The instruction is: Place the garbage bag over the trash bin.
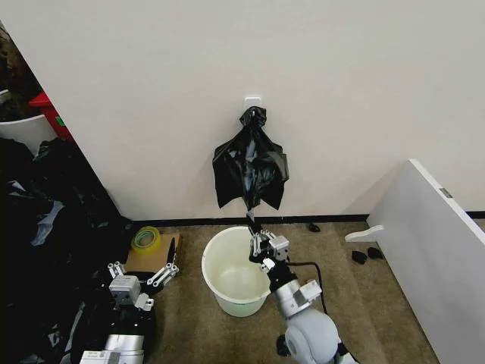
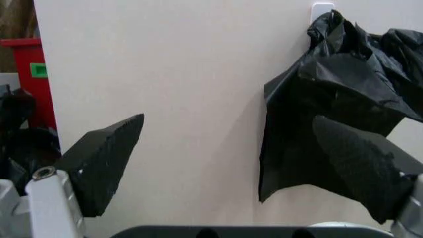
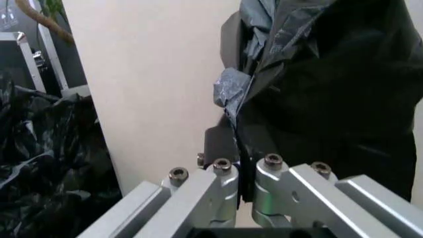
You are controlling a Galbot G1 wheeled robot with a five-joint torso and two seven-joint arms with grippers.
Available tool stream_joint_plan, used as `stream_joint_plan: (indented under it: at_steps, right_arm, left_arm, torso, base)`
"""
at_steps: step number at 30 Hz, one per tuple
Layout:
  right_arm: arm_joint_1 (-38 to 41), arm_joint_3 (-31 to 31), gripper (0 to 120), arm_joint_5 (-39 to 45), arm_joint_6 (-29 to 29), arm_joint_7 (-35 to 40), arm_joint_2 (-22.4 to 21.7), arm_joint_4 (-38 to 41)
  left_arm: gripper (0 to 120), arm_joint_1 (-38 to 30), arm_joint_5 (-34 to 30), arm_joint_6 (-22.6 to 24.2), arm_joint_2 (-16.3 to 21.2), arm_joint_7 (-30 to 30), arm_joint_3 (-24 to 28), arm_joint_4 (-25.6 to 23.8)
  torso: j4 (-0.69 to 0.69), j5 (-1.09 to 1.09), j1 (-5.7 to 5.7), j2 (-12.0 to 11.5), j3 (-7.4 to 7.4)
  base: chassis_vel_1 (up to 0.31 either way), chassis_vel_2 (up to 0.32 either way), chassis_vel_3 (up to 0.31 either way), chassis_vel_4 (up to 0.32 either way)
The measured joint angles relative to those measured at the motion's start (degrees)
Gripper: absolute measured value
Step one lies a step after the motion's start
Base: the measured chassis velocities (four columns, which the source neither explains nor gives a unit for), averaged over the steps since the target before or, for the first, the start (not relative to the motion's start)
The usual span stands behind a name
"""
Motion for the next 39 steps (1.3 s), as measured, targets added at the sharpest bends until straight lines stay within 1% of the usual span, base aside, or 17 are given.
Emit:
stream_joint_plan:
  at_steps: [11, 18, 28, 36, 39]
  right_arm:
    - [-3.71, -0.49, 0, -3.79, 3.07, -1.02, 1.06, -0.06]
    - [-5.72, -0.06, 0, -4.98, 4.82, -1.84, 0.57, 0.18]
    - [-6.79, 0.08, 0, -5.83, 5.91, -2.22, 0.55, 0.22]
    - [-8.34, 0.18, 0, -7.84, 7.62, -2.16, 0.73, 0.32]
    - [-8.79, 0.20, 0, -7.97, 7.97, -2.21, 0.73, 0.31]
  left_arm:
    - [100, 0.04, -0.03, -0.08, -0.07, 0.00, -0.05, 0.09]
    - [100, -0.21, -0.05, -0.11, -0.10, 0.01, 0.01, 0.39]
    - [100, -0.24, -0.07, -0.18, -0.06, 0.01, 0.04, 0.61]
    - [100, -0.23, -0.08, -0.32, -0.05, 0.01, 0.04, 0.63]
    - [100, -0.23, -0.09, -0.34, -0.06, 0.01, 0.06, 0.63]
  torso:
    - [0.00, 0.00, 0.00, 0.00, 0.00]
    - [0.00, -0.01, 0.00, 0.00, 0.00]
    - [0.01, -0.04, 0.00, 0.00, 0.00]
    - [0.05, -0.09, 0.00, 0.00, 0.01]
    - [0.04, -0.11, 0.00, 0.00, 0.00]
  base:
    - [0.000, 0.000, 0.000, 0.000]
    - [0.000, 0.000, 0.000, 0.000]
    - [0.000, 0.000, 0.000, 0.000]
    - [0.000, 0.000, 0.000, 0.000]
    - [0.000, 0.000, 0.000, 0.000]
